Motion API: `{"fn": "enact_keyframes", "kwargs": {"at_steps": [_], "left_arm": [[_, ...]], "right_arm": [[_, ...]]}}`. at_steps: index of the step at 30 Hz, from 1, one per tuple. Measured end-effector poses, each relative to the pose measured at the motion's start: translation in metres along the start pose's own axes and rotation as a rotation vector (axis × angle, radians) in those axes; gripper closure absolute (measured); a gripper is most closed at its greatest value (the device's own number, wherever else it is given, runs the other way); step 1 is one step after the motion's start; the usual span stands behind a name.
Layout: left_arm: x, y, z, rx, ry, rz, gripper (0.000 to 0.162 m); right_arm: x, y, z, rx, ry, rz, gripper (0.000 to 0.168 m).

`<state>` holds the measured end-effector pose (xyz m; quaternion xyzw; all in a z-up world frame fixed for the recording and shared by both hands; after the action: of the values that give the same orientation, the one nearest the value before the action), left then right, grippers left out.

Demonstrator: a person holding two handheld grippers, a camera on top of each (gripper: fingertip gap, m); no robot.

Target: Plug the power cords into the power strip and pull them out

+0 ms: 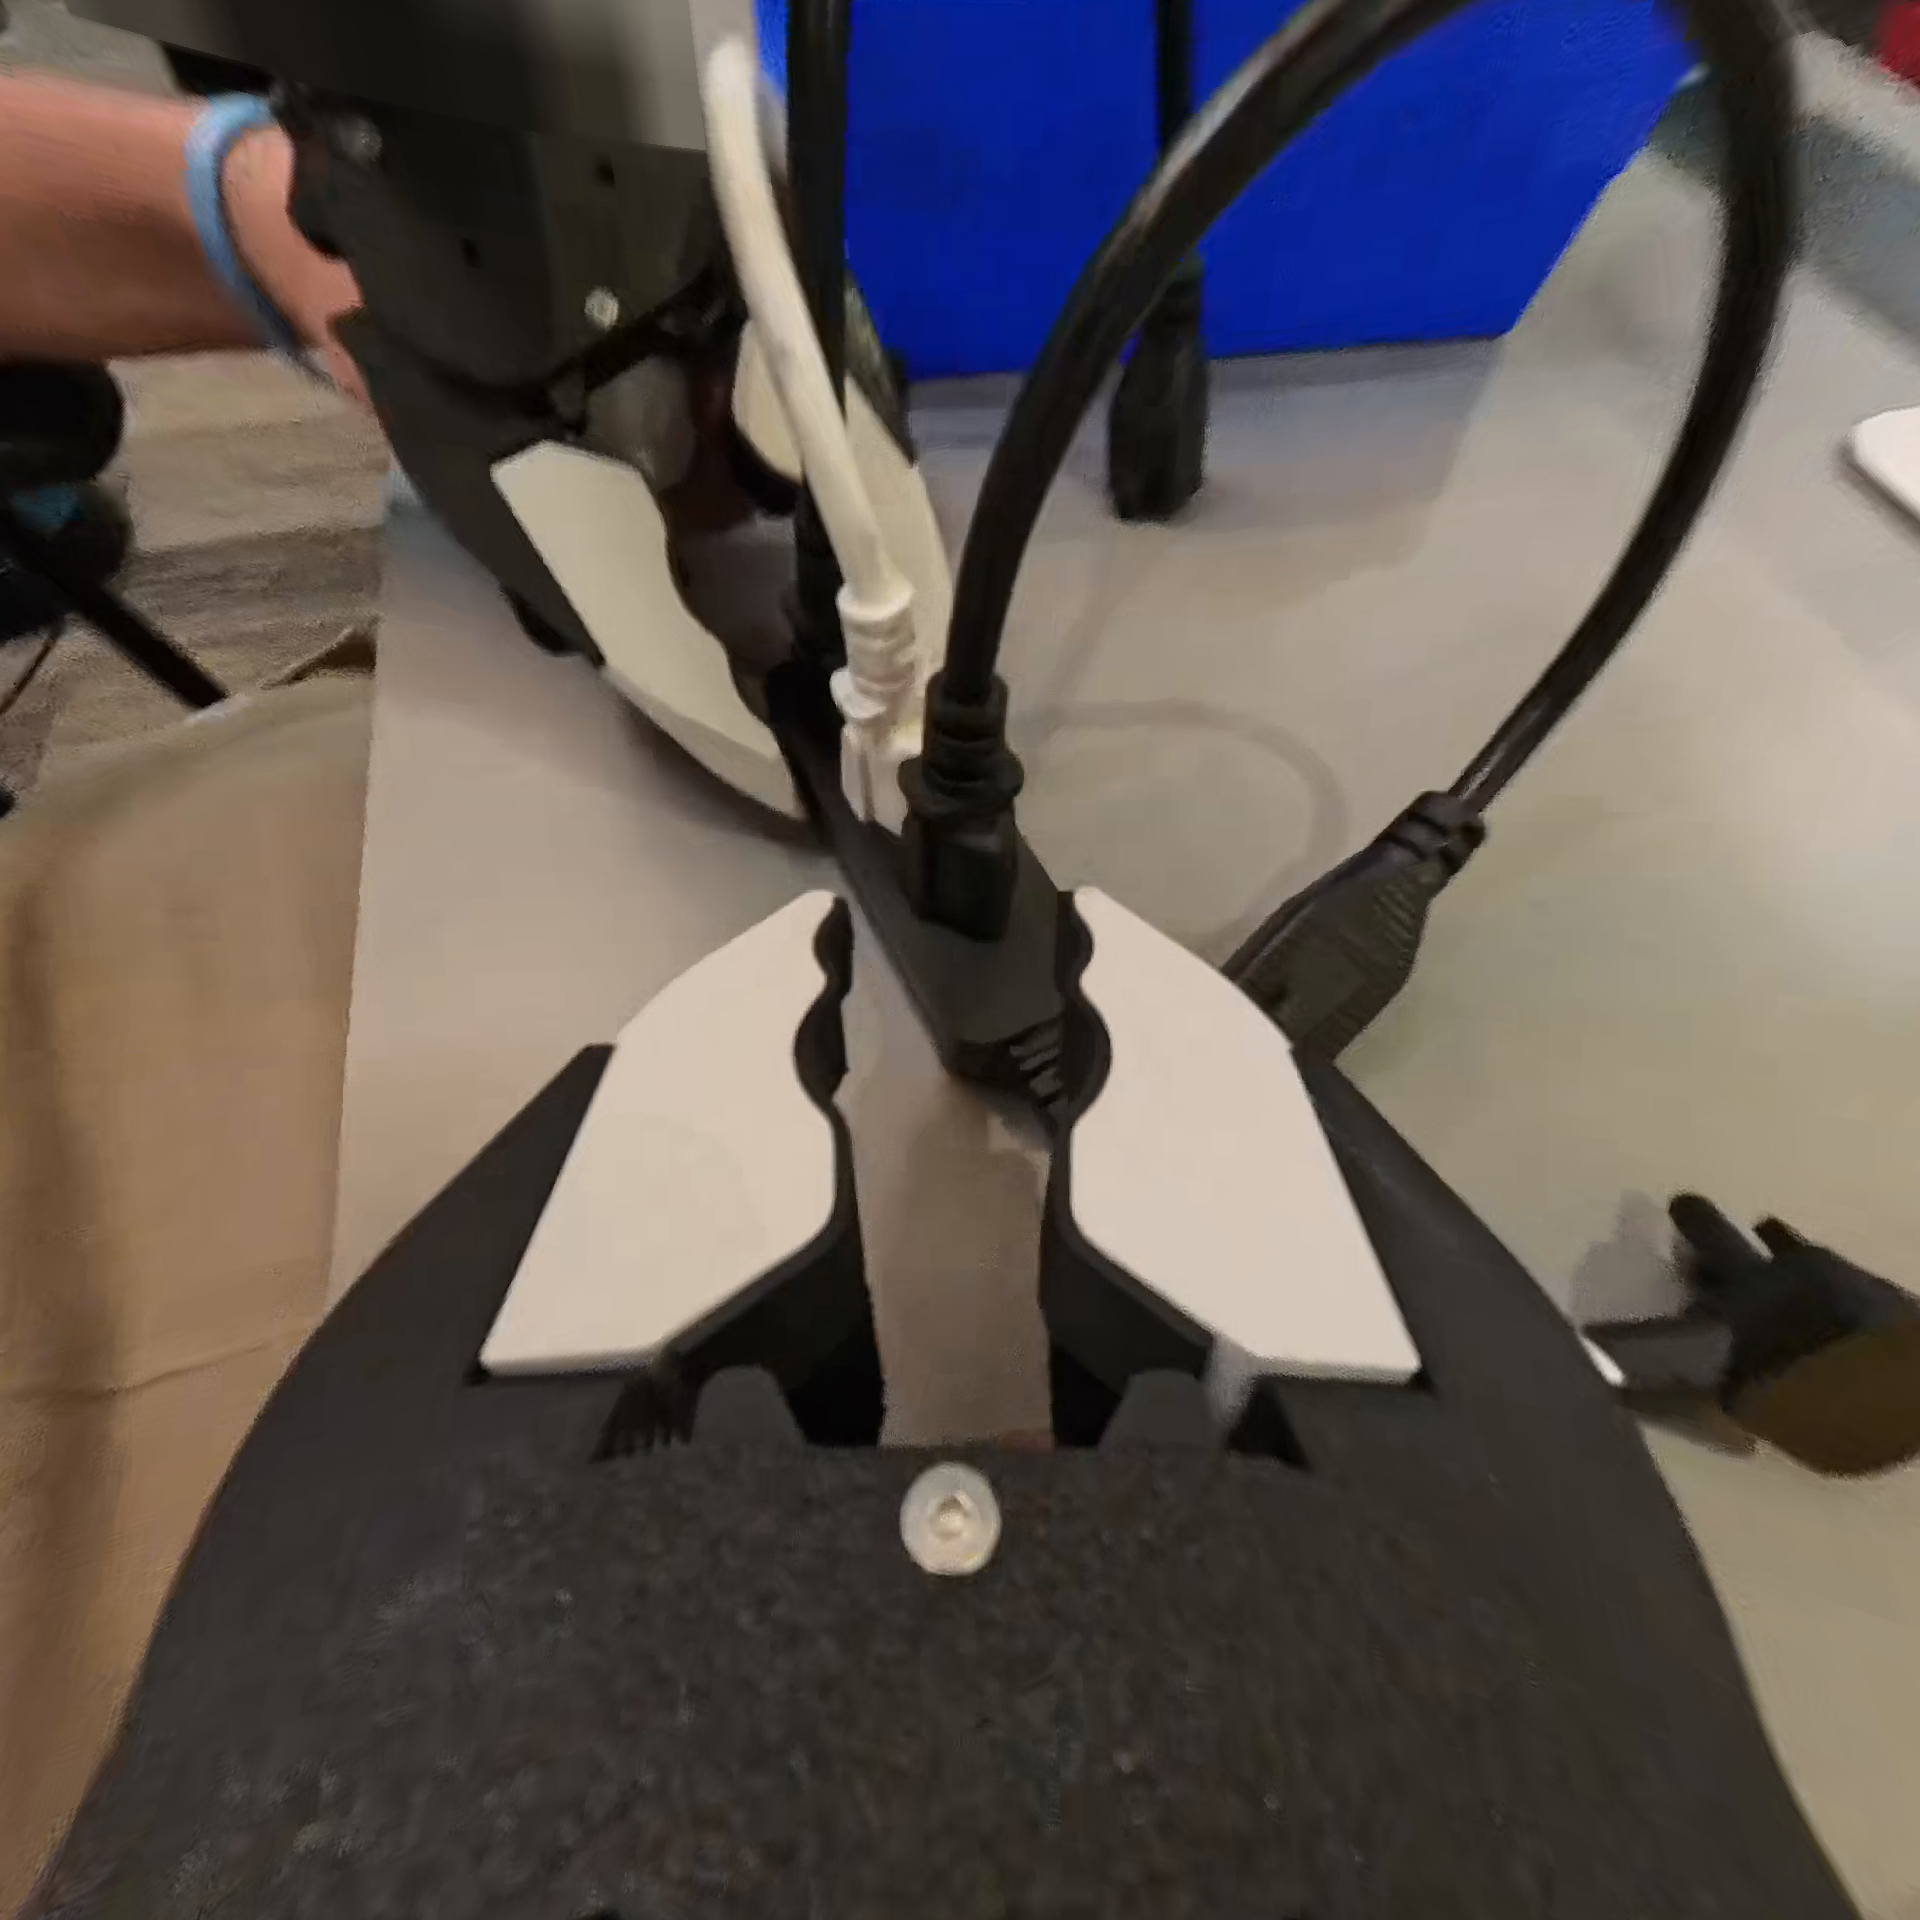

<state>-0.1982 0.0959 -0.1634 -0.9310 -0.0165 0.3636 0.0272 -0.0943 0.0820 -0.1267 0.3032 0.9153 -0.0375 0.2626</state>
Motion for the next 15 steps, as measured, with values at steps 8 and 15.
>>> {"fn": "enact_keyframes", "kwargs": {"at_steps": [8,15], "left_arm": [[-0.004,0.011,0.003,0.071,0.005,0.072,0.119],[-0.003,0.013,0.001,0.069,0.005,0.069,0.119]], "right_arm": [[0.025,-0.019,0.001,-0.101,-0.035,-0.125,0.135],[0.027,-0.021,0.0,-0.082,-0.057,-0.146,0.143]]}}
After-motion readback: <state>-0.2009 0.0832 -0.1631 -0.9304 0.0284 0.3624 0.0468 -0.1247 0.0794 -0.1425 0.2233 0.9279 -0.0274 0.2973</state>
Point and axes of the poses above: each gripper's, where its closed fingertips meet, x out along the fingers, z out of its underside, y = z × x across the jaws, the point moved 3 cm from there along -x, back along the fingers, and after that the axes turned 9 degrees about z, right-handed, at the moved point
